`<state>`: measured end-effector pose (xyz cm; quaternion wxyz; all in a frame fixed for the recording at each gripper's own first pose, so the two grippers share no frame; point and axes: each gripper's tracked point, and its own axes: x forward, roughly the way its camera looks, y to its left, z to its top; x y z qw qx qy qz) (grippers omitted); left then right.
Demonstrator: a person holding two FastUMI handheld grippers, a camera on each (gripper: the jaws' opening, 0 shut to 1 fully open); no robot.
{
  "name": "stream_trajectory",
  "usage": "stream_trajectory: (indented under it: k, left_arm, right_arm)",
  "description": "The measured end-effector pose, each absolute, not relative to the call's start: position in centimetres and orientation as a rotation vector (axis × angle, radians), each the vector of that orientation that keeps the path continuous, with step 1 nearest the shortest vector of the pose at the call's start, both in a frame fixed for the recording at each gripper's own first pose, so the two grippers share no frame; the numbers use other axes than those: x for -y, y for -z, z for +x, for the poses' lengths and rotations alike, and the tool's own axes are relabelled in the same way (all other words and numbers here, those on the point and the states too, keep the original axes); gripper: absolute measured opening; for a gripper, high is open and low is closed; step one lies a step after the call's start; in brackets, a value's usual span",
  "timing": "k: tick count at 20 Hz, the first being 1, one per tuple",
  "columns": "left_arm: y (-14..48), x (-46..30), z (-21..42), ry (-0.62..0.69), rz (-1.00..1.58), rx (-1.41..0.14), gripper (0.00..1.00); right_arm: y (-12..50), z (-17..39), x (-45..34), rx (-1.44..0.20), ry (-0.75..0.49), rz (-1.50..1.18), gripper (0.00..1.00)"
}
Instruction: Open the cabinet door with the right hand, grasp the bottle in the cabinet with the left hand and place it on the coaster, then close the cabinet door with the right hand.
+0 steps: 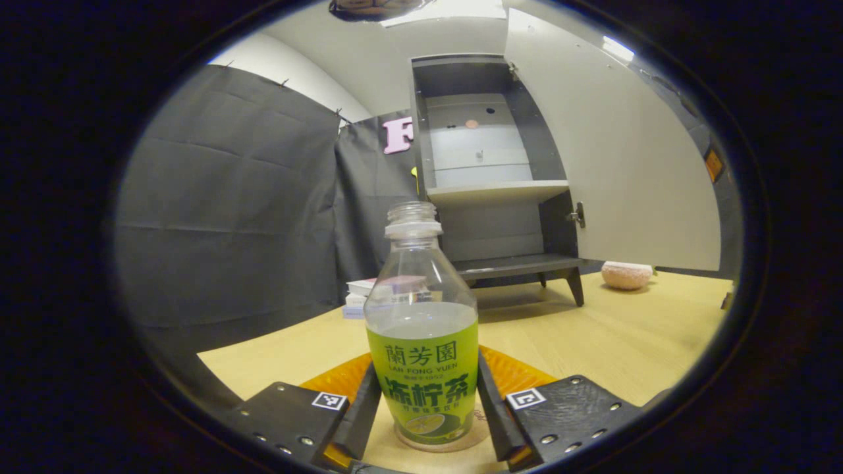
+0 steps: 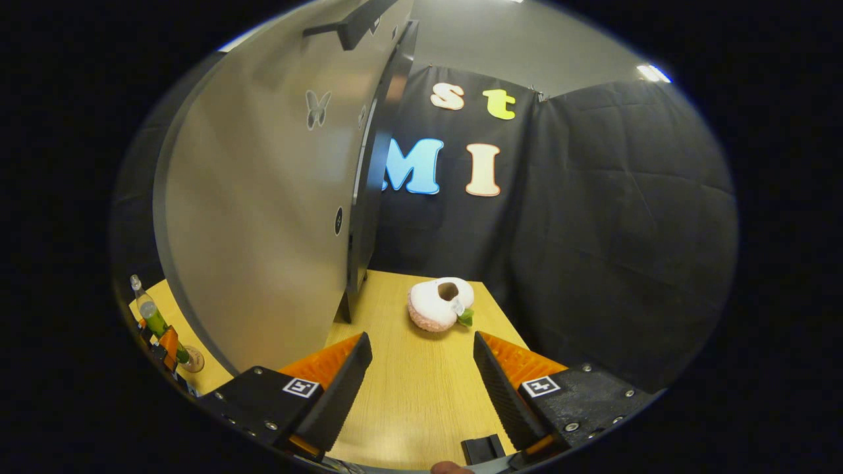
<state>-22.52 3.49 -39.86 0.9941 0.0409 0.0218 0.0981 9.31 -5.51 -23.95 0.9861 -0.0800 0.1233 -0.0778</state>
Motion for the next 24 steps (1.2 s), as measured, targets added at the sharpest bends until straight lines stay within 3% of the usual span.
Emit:
stream_trajectory:
  k: [2, 3, 4, 12, 20, 24]
  left_arm:
    - [39.8, -3.4, -23.1, -0.194, 0.072, -0.043, 0.96]
    - [39.3, -3.6, -23.2, -0.197, 0.066, -0.036, 0.96]
    - [38.7, -3.6, -23.3, -0.195, 0.056, -0.030, 0.89]
    - [32.6, -5.1, -22.3, -0.202, -0.022, -0.007, 0.89]
    - [19.6, -4.5, -20.1, -0.164, -0.019, 0.040, 0.92]
    - [12.5, -4.5, -18.7, -0.169, -0.029, 0.054, 0.89]
  right_arm:
    - [24.1, 9.4, 5.5, -0.251, 0.153, -0.157, 0.96]
    - [24.1, 9.3, 5.4, -0.249, 0.150, -0.156, 0.96]
    - [24.3, 9.1, 5.2, -0.250, 0.150, -0.159, 0.96]
    - [22.5, 9.1, 6.4, -0.237, 0.175, -0.132, 0.96]
    - [14.9, 9.5, 6.9, -0.122, 0.157, -0.034, 0.96]
    - [9.9, 11.0, 6.5, -0.037, 0.128, -0.009, 0.96]
